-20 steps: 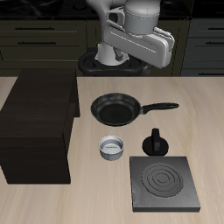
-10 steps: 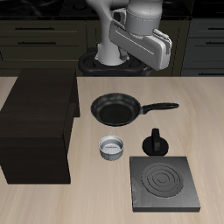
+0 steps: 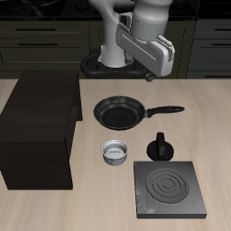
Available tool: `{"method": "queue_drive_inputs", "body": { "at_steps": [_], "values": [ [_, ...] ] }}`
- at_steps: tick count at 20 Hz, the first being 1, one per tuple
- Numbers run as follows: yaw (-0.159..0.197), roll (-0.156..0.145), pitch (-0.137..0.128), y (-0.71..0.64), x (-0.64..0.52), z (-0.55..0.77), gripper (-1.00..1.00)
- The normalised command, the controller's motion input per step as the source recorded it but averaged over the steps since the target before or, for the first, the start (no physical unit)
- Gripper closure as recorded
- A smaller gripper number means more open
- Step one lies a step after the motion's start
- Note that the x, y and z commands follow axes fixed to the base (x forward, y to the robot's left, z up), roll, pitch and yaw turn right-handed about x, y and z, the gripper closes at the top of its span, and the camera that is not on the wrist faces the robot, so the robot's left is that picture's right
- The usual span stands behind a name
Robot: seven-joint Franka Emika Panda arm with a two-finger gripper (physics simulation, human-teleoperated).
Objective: Place the ramekin on the bottom layer of the wooden shelf
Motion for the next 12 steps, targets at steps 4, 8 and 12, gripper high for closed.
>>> {"method": "queue_drive_inputs", "body": {
  "at_steps": [4,8,12],
  "values": [
    [-0.033,-0.054,-0.035,-0.1,-0.07,-0.09,-1.0],
    [-0.169,0.013,0.036,-0.07,0.02,-0.23,-1.0],
    [-0.065,-0.019,0.004,-0.05,0.0,-0.12,-1.0]
  ]
}}
